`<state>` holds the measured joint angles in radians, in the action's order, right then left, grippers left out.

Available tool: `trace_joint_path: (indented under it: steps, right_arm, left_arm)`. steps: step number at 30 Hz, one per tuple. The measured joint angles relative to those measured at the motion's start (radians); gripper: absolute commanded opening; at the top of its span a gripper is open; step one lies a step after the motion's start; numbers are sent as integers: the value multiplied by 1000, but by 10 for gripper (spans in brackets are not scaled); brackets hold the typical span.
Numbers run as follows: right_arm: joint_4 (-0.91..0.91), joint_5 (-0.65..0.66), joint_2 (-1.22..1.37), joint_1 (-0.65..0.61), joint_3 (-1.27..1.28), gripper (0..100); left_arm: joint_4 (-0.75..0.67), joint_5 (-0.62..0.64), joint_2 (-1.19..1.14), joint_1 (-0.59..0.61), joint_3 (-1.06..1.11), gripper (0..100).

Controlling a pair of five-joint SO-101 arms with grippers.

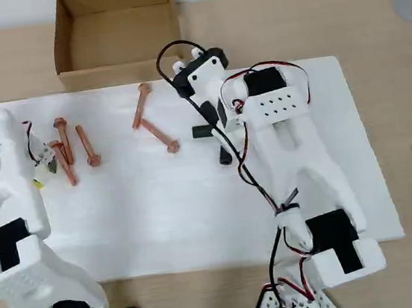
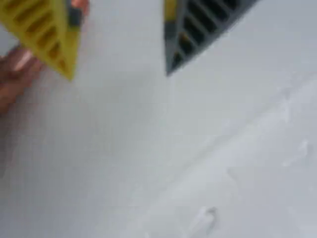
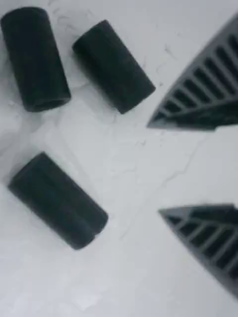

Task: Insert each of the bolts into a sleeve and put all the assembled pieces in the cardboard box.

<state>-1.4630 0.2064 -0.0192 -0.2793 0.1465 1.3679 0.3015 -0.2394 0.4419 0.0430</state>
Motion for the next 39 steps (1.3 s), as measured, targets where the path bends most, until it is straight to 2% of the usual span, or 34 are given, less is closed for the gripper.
trace_joint_path:
  steps: [5,11,24,33,39]
  right_arm:
    - [0,0,0,0,0,137]
    - [0,0,0,0,0,137]
    - [0,0,0,0,0,137]
    - [0,0,0,0,0,137]
    - [0,0,0,0,0,137]
  left_arm:
    - [130,0,51,-14,-135,136]
    - [149,0,43,-48,-175,136]
    - [0,3,-216,-60,-195,136]
    - [-5,0,-273,-60,-219,136]
    - [147,0,-269,-69,-356,136]
